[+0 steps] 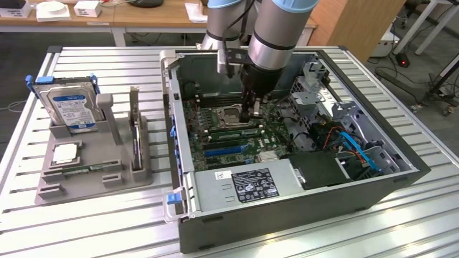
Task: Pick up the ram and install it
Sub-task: 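Press down the ram until it locks into place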
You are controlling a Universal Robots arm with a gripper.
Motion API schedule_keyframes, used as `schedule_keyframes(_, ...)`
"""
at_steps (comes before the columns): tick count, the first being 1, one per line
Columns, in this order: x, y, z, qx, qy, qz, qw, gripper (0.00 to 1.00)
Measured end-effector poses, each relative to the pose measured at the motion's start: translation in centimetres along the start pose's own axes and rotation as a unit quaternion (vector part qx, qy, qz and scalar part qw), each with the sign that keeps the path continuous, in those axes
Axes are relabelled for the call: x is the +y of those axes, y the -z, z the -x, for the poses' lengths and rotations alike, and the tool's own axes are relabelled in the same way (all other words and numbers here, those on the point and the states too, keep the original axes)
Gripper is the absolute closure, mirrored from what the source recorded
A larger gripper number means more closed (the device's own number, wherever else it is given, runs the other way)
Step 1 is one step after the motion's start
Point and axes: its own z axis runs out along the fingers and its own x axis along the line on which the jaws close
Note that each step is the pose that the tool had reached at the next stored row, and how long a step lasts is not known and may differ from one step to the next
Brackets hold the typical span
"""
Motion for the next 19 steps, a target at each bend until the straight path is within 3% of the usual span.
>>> schedule_keyframes(5, 0.00, 0.00, 0.00, -0.0020, -0.038, -0.0028, 0.9993, 0.91)
schedule_keyframes(10, 0.00, 0.00, 0.00, -0.0042, -0.079, -0.0059, 0.9968, 0.91)
schedule_keyframes(15, 0.00, -0.01, 0.00, -0.0064, -0.120, -0.0090, 0.9927, 0.91)
schedule_keyframes(19, 0.00, -0.02, 0.00, -0.0081, -0.152, -0.0114, 0.9882, 0.91)
